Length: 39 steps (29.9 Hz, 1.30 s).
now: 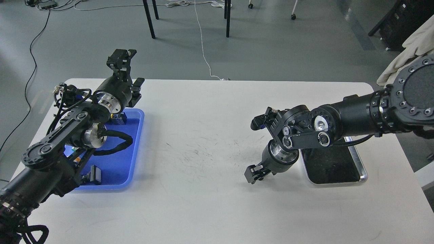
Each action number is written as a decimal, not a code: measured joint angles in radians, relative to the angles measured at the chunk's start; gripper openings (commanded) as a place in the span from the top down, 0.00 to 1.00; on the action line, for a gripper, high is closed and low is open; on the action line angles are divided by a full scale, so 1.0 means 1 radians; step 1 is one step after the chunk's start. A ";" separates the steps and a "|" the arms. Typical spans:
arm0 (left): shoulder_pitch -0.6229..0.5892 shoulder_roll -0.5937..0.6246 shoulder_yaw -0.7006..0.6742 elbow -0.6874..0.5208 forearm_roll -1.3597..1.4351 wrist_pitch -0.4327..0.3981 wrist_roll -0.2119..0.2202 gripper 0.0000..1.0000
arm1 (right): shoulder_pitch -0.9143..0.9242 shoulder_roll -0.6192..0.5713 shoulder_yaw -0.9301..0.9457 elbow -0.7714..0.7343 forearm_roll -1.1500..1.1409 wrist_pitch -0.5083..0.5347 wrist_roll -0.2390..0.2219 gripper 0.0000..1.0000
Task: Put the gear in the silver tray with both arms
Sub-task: 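Lower the right gripper onto the second gear and grasp it, then lift the gear and carry it over the silver tray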
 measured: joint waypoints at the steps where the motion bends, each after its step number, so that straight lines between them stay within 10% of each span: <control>1: 0.000 0.000 0.000 0.000 0.000 0.000 0.000 0.02 | -0.002 0.000 0.000 -0.001 0.000 0.000 0.000 0.36; 7: 0.000 0.000 0.000 -0.001 0.000 0.000 0.000 0.02 | -0.015 0.000 0.000 -0.013 -0.010 -0.001 0.000 0.57; 13: 0.000 0.002 -0.001 0.000 0.000 0.000 0.000 0.02 | -0.016 0.000 -0.001 -0.018 -0.044 -0.003 0.001 0.98; 30: -0.015 0.004 0.000 0.000 0.001 0.000 0.001 0.02 | 0.156 -0.007 0.117 -0.005 -0.053 -0.007 0.003 0.98; 39: -0.016 0.012 0.003 0.004 0.002 -0.001 0.001 0.02 | 0.156 -0.389 0.176 0.070 -0.194 0.012 0.003 0.98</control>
